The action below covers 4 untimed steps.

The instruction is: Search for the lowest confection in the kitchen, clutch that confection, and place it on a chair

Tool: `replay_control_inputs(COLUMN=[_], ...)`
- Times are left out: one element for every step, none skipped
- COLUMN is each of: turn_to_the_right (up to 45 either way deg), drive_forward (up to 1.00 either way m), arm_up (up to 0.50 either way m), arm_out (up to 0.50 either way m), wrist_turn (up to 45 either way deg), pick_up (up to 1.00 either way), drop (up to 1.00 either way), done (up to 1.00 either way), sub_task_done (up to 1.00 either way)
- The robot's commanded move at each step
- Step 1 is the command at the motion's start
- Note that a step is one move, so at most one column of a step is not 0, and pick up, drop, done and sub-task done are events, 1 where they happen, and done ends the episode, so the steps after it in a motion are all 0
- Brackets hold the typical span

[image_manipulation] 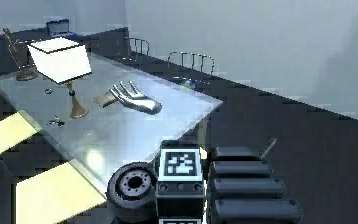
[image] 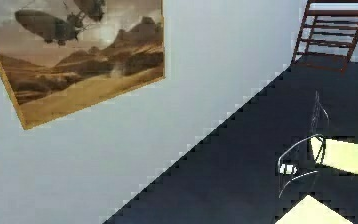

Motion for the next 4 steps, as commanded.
replay_control_inputs(turn_to_the_right=[-45.0,-45.0,-42.0,45.0], drive_forward=[0.00,0.00,0.00,0.00], arm_up=[0.00,0.00,0.00,0.00], arm_out=[0.00,0.00,0.00,0.00], wrist_turn=[0.0,0.0,0.0,0.0], pick_up=[0.00,0.00,0.00,0.00], drop=[0.00,0.00,0.00,0.00], done=[0.00,0.00,0.00,0.00], sub_task_done=[0.00,0.00,0.00,0.00])
